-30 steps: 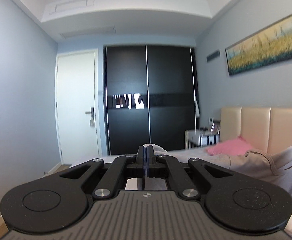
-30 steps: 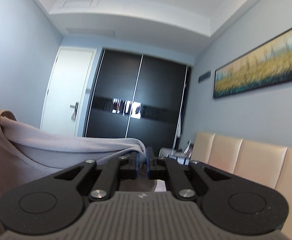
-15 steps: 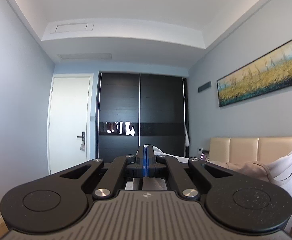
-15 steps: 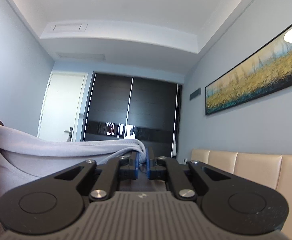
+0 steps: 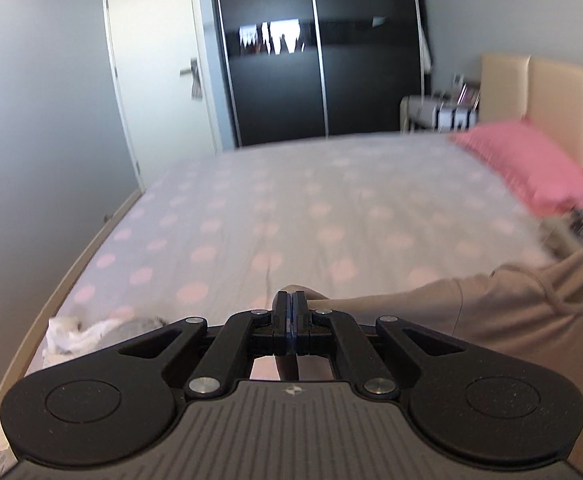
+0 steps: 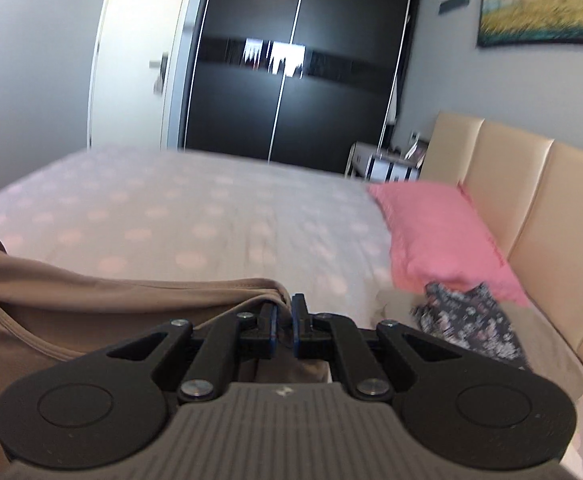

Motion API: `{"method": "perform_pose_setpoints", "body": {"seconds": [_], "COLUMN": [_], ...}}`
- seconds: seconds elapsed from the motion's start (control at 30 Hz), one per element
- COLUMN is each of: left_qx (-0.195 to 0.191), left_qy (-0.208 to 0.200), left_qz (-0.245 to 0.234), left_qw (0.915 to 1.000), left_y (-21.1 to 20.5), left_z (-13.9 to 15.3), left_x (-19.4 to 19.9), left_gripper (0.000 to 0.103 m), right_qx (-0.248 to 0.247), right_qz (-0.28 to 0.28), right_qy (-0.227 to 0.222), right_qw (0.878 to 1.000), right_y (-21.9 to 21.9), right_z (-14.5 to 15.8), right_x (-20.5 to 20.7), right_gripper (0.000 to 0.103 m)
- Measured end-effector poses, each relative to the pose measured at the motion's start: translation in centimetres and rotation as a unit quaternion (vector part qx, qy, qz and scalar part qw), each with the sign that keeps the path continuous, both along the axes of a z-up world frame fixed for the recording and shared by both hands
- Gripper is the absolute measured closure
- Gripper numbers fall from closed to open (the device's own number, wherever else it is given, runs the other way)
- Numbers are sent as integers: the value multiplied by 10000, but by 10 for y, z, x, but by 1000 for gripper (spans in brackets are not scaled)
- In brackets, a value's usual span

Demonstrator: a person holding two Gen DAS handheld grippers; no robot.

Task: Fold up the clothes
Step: 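Lift the beige shirt high with both grippers and shake it out, then lay the shirt flat on the bed and open both grippers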

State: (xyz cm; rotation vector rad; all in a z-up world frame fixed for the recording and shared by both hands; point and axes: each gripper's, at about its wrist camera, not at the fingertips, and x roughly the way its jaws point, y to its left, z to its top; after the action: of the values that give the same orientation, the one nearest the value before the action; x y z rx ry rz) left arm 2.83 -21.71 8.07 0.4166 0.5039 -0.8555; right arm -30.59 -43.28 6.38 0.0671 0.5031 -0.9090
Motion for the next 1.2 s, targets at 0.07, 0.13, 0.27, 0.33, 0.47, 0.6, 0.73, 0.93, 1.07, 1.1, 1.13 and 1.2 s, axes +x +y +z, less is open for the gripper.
{"method": "perform_pose_setpoints", "body": {"seconds": [0.07,0.13,0.27,0.33,0.47,0.6,0.73,0.93,1.07,1.1,1.13,1.2], "left_qx": [269,478,895,1103,1518,1912,2034,1791,1718,1709,1700,1682], "left_qy": [86,120,189,224,292,366,573,780,738,726,714,691], "left_qz": [58,38,-1,-20,-59,-115,-345,-377,-303,-285,-267,-230], "left_qw": [9996,9988,9958,9936,9880,9808,9768,9800,9819,9822,9825,9831], "left_y": [-16,-26,-45,-55,-75,-94,-97,-86,-75,-73,-70,-65], "left_z": [-23,-41,-75,-92,-127,-159,-170,-154,-143,-140,-138,-133], "left_x": [17,27,45,55,74,90,93,96,94,94,94,93], "left_gripper": [103,103,103,103,103,103,102,76,61,61,61,61], "right_qx": [213,392,583,745,1094,1326,1512,1790,1637,1594,1580,1602], "right_qz": [-24,-67,-106,-65,19,10,-13,-46,-155,-189,-220,-302], "right_qy": [250,461,748,900,1270,1379,1433,1513,1461,1459,1471,1521], "right_qw": [9995,9981,9954,9931,9859,9815,9781,9721,9755,9762,9762,9748], "right_y": [-23,-47,-86,-100,-122,-128,-133,-141,-136,-134,-131,-126], "right_z": [-28,-52,-91,-109,-154,-176,-188,-206,-182,-176,-171,-163], "right_x": [27,51,100,122,157,158,155,152,123,113,103,79], "right_gripper": [95,95,95,95,96,95,95,60,56,55,55,55]}}
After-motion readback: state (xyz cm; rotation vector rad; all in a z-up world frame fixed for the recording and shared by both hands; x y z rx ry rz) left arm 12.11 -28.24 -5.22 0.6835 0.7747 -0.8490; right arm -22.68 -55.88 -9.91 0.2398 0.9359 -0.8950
